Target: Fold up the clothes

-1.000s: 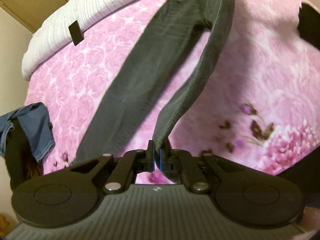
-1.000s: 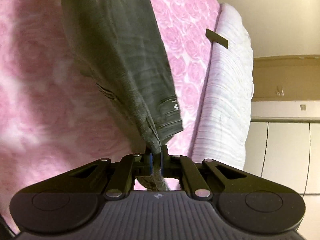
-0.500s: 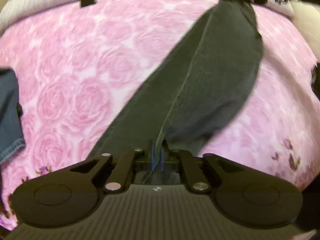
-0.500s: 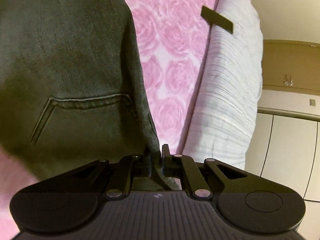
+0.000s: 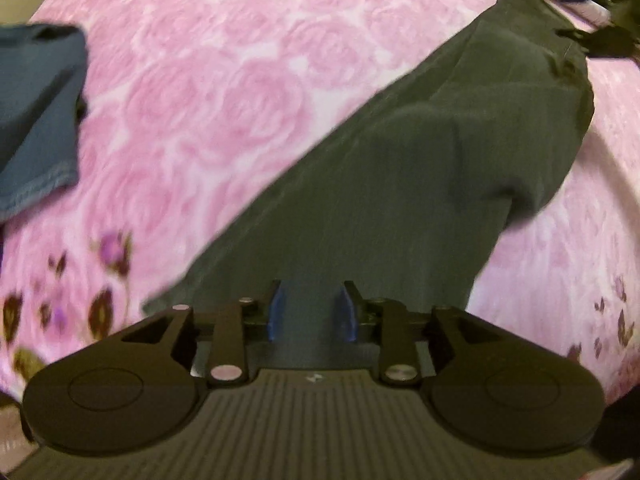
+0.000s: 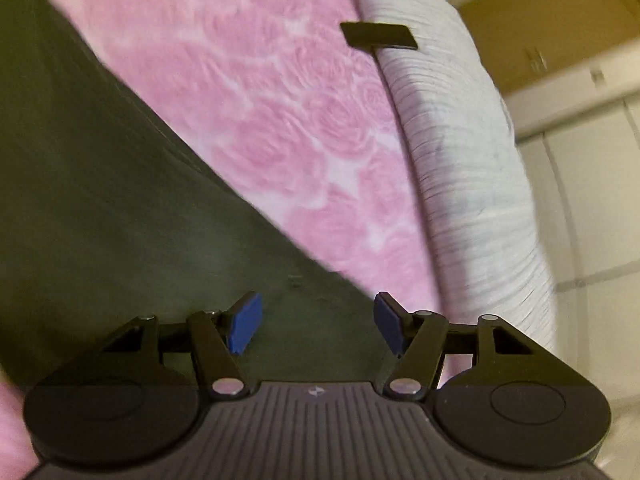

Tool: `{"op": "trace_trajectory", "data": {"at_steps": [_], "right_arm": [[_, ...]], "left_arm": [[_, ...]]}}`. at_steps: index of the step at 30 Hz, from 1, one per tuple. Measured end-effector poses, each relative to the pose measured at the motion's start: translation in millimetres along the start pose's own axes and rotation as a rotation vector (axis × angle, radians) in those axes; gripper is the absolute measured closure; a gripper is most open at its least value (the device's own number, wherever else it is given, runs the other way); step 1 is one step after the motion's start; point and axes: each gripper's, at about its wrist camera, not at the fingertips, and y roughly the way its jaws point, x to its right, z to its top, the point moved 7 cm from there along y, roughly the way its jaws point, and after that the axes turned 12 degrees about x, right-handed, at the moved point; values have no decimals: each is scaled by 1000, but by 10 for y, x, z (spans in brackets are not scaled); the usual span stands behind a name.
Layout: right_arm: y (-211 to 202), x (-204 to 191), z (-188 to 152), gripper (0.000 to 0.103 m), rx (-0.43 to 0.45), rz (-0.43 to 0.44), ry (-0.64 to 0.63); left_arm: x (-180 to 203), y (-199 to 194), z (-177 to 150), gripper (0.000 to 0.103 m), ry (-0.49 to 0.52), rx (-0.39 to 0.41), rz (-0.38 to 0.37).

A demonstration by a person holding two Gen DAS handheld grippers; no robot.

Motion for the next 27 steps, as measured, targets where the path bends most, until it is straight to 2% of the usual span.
{"op": "trace_trajectory", "data": {"at_steps": [2,5,8,13,16,19,22,25,27], "right_arm": [[-246,-228,41,39,9,39,68],[-599,-605,124,37,20,115,144],[-924,-944,241,37,34,183,236],[-1466,-1389,465,36,102,271,387],[-1774,-1643,574,36,128,335,487],[-2032,-1886,763,36,147,384,535],[-2198,-2108,988,31,167,416,573],[-2167,-2384,1229,31,139,422,603],[-2044,-2528,1361,31,86,383,673]], "left_arm": [[-26,-120,-127,74,-13,-14,26],[-39,-384,-293,65,-41,-15,72],[-35,-653,-419,63,-54,-5,101],[-8,-948,-492,60,-7,8,116],[-67,-924,-481,59,45,7,102],[-161,-783,-461,55,88,1,62],[-264,-518,-427,55,145,-12,-13],[-387,-156,-398,55,193,-26,-134],[-457,88,-424,55,194,-49,-234]]}}
